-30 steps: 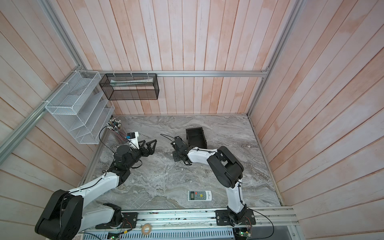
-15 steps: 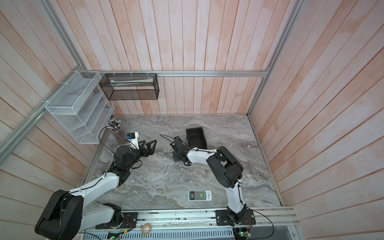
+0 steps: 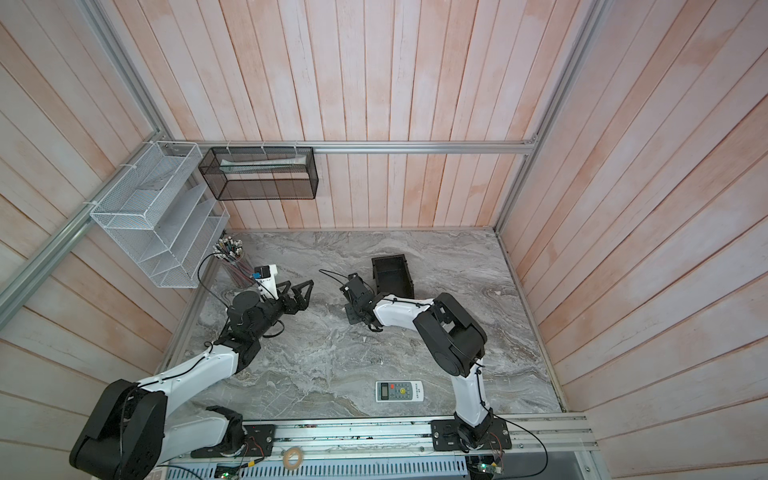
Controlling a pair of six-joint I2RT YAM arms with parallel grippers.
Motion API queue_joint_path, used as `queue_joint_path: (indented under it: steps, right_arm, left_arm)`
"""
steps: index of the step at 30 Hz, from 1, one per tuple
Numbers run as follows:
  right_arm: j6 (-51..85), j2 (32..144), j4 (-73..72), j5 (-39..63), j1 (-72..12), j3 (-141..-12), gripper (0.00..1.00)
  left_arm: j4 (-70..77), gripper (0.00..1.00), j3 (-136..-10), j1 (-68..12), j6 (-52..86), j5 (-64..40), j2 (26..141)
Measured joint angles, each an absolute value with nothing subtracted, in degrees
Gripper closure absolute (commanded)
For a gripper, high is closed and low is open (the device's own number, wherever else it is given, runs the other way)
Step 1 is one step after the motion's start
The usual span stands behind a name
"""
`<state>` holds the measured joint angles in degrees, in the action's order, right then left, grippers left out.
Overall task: Put the screwdriver in the bin
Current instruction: Pick up the screwdriver from the center of the table, then move the bin to the top-center of the table.
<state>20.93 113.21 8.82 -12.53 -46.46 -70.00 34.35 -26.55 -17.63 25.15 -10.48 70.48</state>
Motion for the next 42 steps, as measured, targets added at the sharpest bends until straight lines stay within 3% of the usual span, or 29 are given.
queue_joint_path:
  steps: [15, 23, 30, 37, 42]
  right_arm:
    - [17.1, 108.4, 13.2, -15.2, -46.5, -71.5, 0.99]
    - [10.1, 97.5, 13.1, -17.8, -45.6, -72.0, 0.99]
    - [5.7, 89.8, 14.5, -18.6, -39.6, -71.3, 0.98]
    - [5.1, 92.1, 22.9, -18.9, -32.1, -72.7, 0.98]
    - [3.2, 95.3, 27.0, -17.3, -31.5, -72.8, 0.98]
  left_arm:
    - [34.5, 0.00, -26.5, -18.4, 24.8, -11.8, 70.5]
    - [34.7, 0.00, -26.6, -20.8, 22.9, -12.3, 70.5]
    - [34.7, 0.00, -28.4, -24.3, 19.7, -13.8, 72.6]
    - [34.4, 0.00, -31.0, -27.5, 16.8, -15.9, 76.2]
    - [32.6, 0.00, -33.6, -31.9, 13.2, -15.9, 78.8]
